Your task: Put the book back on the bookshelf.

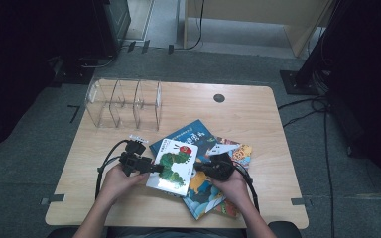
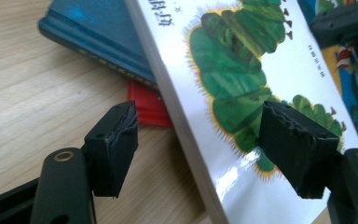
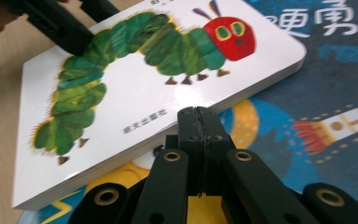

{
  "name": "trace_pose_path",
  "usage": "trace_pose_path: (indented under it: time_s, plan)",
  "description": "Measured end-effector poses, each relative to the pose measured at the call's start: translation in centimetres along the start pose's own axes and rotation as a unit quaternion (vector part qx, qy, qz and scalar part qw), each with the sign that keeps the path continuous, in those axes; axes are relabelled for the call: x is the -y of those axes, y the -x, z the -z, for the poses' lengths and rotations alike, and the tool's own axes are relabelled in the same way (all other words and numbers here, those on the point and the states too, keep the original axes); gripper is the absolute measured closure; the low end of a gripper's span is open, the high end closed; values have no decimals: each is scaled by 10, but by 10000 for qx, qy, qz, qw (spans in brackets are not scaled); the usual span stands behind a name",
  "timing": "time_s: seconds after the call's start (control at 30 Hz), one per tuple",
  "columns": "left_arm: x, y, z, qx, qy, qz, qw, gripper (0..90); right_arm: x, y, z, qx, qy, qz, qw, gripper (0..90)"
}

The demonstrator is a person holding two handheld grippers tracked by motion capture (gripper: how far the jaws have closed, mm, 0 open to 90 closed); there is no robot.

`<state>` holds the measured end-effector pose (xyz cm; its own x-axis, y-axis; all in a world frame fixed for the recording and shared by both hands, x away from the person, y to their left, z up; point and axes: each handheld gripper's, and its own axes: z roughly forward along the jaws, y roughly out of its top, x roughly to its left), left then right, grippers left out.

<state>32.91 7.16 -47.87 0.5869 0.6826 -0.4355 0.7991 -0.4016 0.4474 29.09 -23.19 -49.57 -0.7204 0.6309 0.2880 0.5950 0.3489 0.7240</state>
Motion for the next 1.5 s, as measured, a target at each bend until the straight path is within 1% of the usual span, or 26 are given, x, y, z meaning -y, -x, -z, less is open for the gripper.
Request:
trace_pose_path:
  time_s: [0.07, 0.1, 0.23, 0.3, 0.4, 0.5, 0.53, 0.57, 0.6, 0.63, 0.67, 0.77, 0.8, 0.83, 0.87, 0.9, 0.93, 1.03, 1.07, 1.13, 1.17, 1.23, 1.37, 1.43, 1.47, 1.5]
  plan:
    - [-1, 0, -1, 36, -10, 23, 10000, 286, 1, -4, 0, -51, -30, 36, 10000, 898]
    - [-2, -1, -3, 117, -50, 61, 9999, 286, 2, -6, -1, -73, -19, 60, 10000, 898]
    - [-4, 0, -7, 210, -119, 89, 9997, 279, 4, -13, -3, -142, -33, 105, 9998, 898]
    - [-4, 0, -8, 213, -145, 92, 9996, 257, 4, -16, -5, -216, -24, 121, 9997, 899]
    - [-7, -2, -10, 204, -237, 249, 9992, 231, 3, -21, -8, -216, -35, 198, 9996, 900]
    - [-9, -2, -9, 154, -320, 266, 9990, 233, 2, -24, -11, -224, -15, 224, 9995, 900]
    - [-12, -3, -6, 83, -420, 248, 9988, 238, 1, -25, -12, -211, -22, 259, 9994, 900]
    - [-12, -3, -6, 83, -420, 248, 9988, 242, 1, -25, -12, -211, -22, 259, 9994, 900]
    - [-14, -1, -1, -12, -393, 229, 9990, 256, 0, -28, -15, -201, -16, 302, 9993, 900]
    - [-14, -1, -1, -12, -393, 229, 9990, 278, 0, -28, -15, -201, -16, 302, 9993, 900]
    - [-17, -1, 8, -74, -308, 172, 9993, 315, 0, -30, -16, -198, -12, 324, 9993, 900]
    - [-24, 1, 22, -24, -254, 181, 9995, 401, -1, -33, -18, -176, -14, 391, 9991, 900]
    - [-24, 1, 22, -24, -254, 181, 9995, 419, -1, -33, -18, -176, -14, 391, 9991, 900]
    - [-29, 5, 30, 70, -288, 151, 9994, 449, -2, -34, -19, -155, -29, 457, 9988, 899]
    - [-31, 7, 33, 123, -299, 119, 9994, 472, -2, -35, -20, -150, -27, 464, 9988, 897]
    - [-31, 7, 33, 123, -299, 119, 9994, 499, -3, -35, -20, -155, -28, 467, 9988, 895]
    - [-35, 12, 37, 290, -331, 111, 9990, 523, -3, -35, -21, -157, -22, 471, 9988, 893]
    - [-42, 20, 38, 506, -459, 110, 9976, 603, -4, -36, -22, -137, -10, 501, 9986, 879]
    - [-45, 23, 36, 530, -510, 108, 9972, 628, -5, -36, -23, -144, -9, 517, 9986, 873]
    - [-50, 28, 33, 482, -665, 46, 9966, 657, -6, -37, -25, -138, -12, 564, 9983, 864]
    - [-50, 28, 33, 482, -665, 46, 9966, 668, -7, -37, -25, -125, -16, 593, 9982, 862]
    - [-55, 30, 34, 575, -669, 42, 9961, 709, -8, -38, -27, -125, -4, 622, 9980, 844]
    - [-61, 29, 36, 492, -775, 6, 9958, 739, -10, -39, -29, -159, -1, 673, 9976, 814]
    - [-66, 29, 40, 427, -867, -63, 9953, 755, -12, -41, -32, -168, -2, 759, 9970, 744]
    - [-66, 29, 40, 427, -867, -63, 9953, 763, -13, -41, -33, -148, 20, 794, 9967, 710]
    - [-68, 32, 44, 272, -850, -266, 9957, 771, -14, -40, -33, -143, 20, 804, 9967, 694]
